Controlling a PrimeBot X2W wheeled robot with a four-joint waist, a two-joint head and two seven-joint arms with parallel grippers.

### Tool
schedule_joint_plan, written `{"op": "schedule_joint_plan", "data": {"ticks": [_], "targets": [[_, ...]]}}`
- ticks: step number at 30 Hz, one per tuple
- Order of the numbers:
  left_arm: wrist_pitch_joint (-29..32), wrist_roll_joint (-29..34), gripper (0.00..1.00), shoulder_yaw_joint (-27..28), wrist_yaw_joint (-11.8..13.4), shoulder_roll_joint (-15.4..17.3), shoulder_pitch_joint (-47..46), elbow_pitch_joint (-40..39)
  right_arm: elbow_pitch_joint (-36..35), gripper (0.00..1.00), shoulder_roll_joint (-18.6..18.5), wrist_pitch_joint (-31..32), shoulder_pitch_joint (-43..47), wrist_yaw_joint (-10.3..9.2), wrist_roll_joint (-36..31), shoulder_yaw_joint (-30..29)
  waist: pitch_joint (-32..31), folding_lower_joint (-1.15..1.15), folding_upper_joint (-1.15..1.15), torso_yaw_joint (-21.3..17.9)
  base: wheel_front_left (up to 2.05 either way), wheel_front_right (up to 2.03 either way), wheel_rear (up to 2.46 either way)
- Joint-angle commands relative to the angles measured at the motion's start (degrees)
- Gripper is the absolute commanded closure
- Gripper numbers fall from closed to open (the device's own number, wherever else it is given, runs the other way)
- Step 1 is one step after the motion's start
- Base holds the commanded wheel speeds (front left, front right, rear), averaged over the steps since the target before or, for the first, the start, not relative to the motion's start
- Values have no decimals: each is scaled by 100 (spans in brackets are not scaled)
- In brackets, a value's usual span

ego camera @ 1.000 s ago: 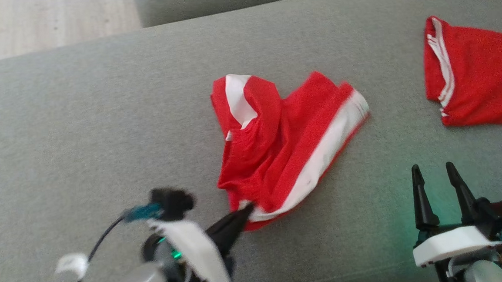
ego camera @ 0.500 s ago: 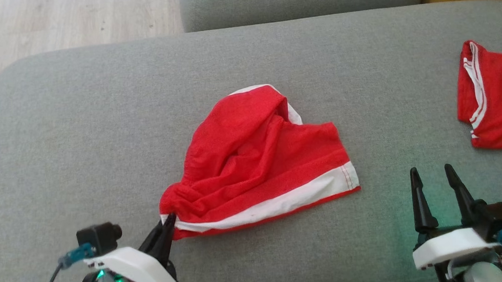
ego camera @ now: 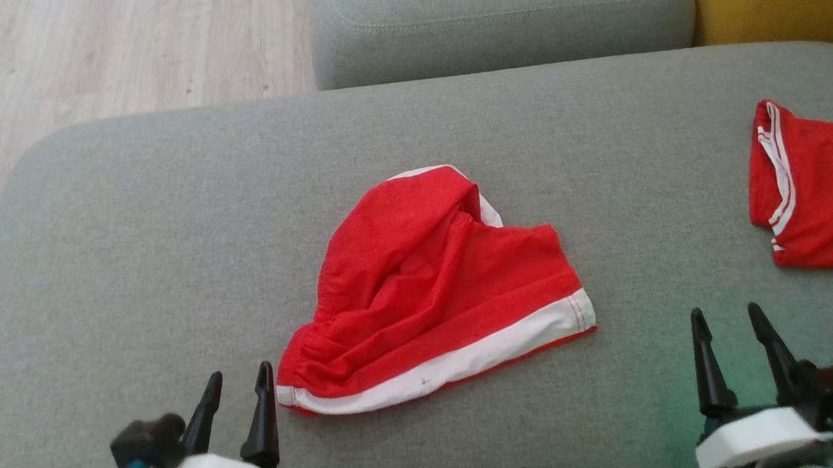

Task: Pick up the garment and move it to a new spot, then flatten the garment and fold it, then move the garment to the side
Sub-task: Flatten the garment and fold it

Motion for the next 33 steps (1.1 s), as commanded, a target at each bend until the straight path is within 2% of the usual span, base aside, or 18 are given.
{"op": "schedule_joint_plan", "data": {"ticks": [1, 3, 6, 13, 20, 27, 33], "targets": [[-70, 504, 0, 437, 13, -88, -52, -318, -205, 0, -41, -62, -41, 39, -39, 64, -32, 0, 0, 35, 0, 0, 0], [-70, 749, 0, 540, 5, -180, 47, -371, -219, 0, -41, -62, -24, 39, -64, 38, -42, 0, 0, 50, 0, 0, 0], [-70, 1357, 0, 867, -99, -482, 261, -488, -253, 0, -41, -62, 9, 39, -127, -16, -75, 0, 0, 111, 0, 0, 0], [-71, 2355, 0, 1618, -569, -987, 622, -591, -257, 0, -41, -62, 130, 39, -160, -10, -233, 0, 0, 230, 0, 0, 0], [-71, 2784, 0, 2152, -1098, -1321, 690, -506, -272, 0, -41, -62, 190, 39, -17, 168, -267, 0, 0, 321, 0, 0, 0], [-71, 2944, 0, 2372, -1307, -1449, 712, -465, -263, 0, -41, -62, 180, 39, 43, 294, -247, 0, 0, 328, 0, 0, 0], [-71, 2990, 0, 2439, -1392, -1485, 692, -400, -236, 0, -41, -62, 170, 39, 37, 324, -236, 0, 0, 307, 0, 0, 0]]}}
